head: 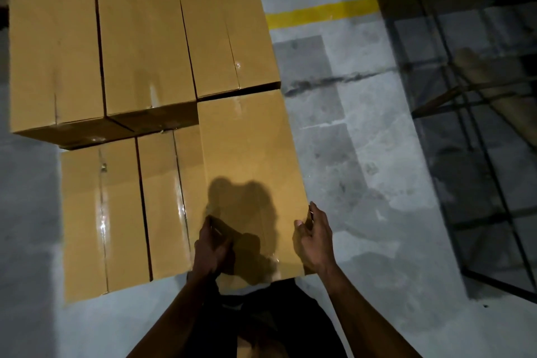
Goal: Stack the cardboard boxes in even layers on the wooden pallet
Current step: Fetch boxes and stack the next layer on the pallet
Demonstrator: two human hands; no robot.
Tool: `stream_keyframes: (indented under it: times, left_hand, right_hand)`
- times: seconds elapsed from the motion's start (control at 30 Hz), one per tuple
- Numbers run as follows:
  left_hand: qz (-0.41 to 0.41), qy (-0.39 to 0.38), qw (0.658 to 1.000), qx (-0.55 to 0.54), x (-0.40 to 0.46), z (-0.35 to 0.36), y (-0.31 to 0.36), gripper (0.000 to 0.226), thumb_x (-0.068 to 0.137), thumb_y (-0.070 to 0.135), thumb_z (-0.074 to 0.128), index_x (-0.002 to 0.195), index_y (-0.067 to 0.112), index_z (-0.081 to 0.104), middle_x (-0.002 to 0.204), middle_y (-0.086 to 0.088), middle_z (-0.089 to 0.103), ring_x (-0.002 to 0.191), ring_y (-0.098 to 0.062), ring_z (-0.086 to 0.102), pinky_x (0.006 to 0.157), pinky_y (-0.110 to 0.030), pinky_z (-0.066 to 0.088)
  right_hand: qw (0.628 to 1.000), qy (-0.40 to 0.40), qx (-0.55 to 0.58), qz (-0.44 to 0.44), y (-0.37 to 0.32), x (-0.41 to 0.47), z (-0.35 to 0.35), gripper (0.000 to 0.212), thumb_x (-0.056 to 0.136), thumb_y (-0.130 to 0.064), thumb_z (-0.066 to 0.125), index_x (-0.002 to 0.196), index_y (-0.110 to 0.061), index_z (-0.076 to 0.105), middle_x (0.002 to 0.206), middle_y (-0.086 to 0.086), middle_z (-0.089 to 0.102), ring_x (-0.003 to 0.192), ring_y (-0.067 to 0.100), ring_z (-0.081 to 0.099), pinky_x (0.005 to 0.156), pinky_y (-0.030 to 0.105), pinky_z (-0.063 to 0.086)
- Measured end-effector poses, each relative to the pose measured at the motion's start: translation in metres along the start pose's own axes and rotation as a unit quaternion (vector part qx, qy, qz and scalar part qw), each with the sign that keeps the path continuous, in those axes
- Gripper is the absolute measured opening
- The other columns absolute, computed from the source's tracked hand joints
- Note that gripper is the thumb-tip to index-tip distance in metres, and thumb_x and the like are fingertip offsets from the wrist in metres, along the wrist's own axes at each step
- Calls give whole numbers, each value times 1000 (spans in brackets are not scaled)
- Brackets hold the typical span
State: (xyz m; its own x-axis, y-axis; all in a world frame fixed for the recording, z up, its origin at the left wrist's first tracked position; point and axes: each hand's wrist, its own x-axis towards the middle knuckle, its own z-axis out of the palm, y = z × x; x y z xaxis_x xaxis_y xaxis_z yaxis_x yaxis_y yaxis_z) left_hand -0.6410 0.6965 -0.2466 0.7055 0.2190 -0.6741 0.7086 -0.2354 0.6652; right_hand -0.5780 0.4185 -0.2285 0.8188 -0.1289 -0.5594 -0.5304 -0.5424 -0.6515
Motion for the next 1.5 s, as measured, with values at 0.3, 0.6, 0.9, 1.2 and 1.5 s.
stream_keyframes:
  times: [0.3, 0.6, 0.9, 1.2, 1.5]
  left_hand:
    - [4, 0, 1000, 26, -5, 7, 48, 88, 79, 41, 63, 159, 22, 30, 115, 15, 57, 110, -23, 60, 86, -31, 53]
    - [-7, 6, 1000, -21, -2, 16, 58, 86, 87, 35, 67, 161, 22, 24, 120, 17, 50, 119, -20, 51, 93, -32, 46]
    - [7, 7, 999, -40, -7, 16, 59, 58, 81, 40, 67, 125, 59, 34, 118, 37, 53, 100, 25, 54, 85, -11, 46]
    - [16, 10, 999, -36, -6, 13, 52, 75, 77, 52, 68, 141, 49, 29, 120, 42, 54, 112, 15, 54, 95, -20, 46]
    - [-4, -4, 999, -53, 17, 10, 43, 85, 96, 31, 74, 161, 33, 19, 133, 20, 51, 122, -14, 57, 88, -17, 53]
  right_hand:
    - [999, -31, -36, 15, -2, 18, 1, 67, 102, -18, 61, 161, -12, 29, 162, 7, 35, 149, 25, 35, 114, 22, 23]
    - [999, -32, -39, 7, 6, 33, 5, 70, 101, -17, 63, 161, -14, 27, 162, 6, 34, 149, 25, 33, 118, 29, 26]
    - [1000, -18, -22, -7, 9, 33, 2, 67, 101, -13, 62, 160, -13, 31, 160, 6, 38, 147, 24, 37, 120, 33, 31]
    - [1000, -21, -17, -8, 12, 33, 4, 68, 100, -14, 64, 160, -15, 31, 160, 3, 37, 147, 22, 37, 121, 36, 32]
    - [977, -87, 128, 147, 4, 61, -1, 75, 96, -69, 46, 157, -25, 40, 157, -2, 45, 143, 20, 42, 111, 32, 34]
